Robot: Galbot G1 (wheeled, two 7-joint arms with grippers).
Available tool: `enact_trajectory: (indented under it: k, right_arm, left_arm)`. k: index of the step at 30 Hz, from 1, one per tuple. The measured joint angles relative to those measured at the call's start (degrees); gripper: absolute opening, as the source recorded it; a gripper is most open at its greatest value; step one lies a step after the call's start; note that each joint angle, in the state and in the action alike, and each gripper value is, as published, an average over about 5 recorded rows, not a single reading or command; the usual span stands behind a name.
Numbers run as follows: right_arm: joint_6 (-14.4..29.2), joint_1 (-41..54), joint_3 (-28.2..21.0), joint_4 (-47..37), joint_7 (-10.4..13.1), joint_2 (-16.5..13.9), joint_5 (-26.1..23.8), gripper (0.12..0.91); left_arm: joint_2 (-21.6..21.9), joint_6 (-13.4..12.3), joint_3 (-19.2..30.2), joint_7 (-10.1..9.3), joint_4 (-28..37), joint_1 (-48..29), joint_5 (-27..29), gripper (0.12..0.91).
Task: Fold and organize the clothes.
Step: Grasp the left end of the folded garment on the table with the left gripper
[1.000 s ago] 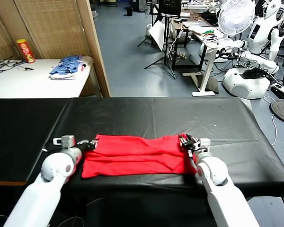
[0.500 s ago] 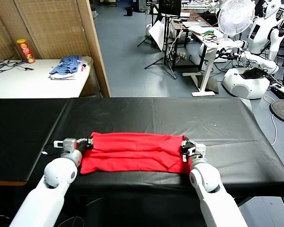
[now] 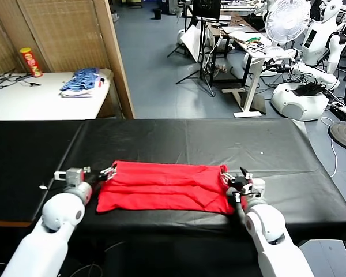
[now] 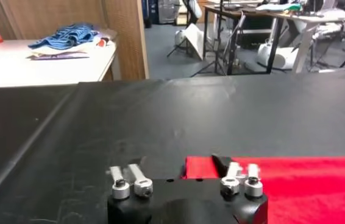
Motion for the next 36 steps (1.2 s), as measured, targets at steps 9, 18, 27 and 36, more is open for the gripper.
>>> enact_trajectory:
  k: [9, 18, 27, 36]
  right_arm:
    - [-0.25, -0.4, -0.68, 1.95, -0.06, 0.12, -0.15, 0.798]
    - [-0.26, -0.65, -0.77, 2.59, -0.32, -0.21, -0.24, 0.798]
    - [0.38, -1.26, -1.24, 2.57, -1.31, 0.73, -2.37, 0.798]
    - [0.24, -1.84, -0.47, 3.98, -1.46, 0.95, -2.8, 0.798]
  left_arm:
    - [-3.12, -0.01, -4.55, 0.5, -3.73, 7.09, -2.89, 0.798]
    - [-5.61, -0.91, -5.3, 1.92, -2.57, 10.67, -0.41, 0.638]
    - [-7.29, -0.81, -4.65, 2.38, -3.53, 11.06, 2.07, 0.239]
    - [-6.13, -5.85, -3.93, 4.79, -2.12, 10.07, 15.01, 0.146]
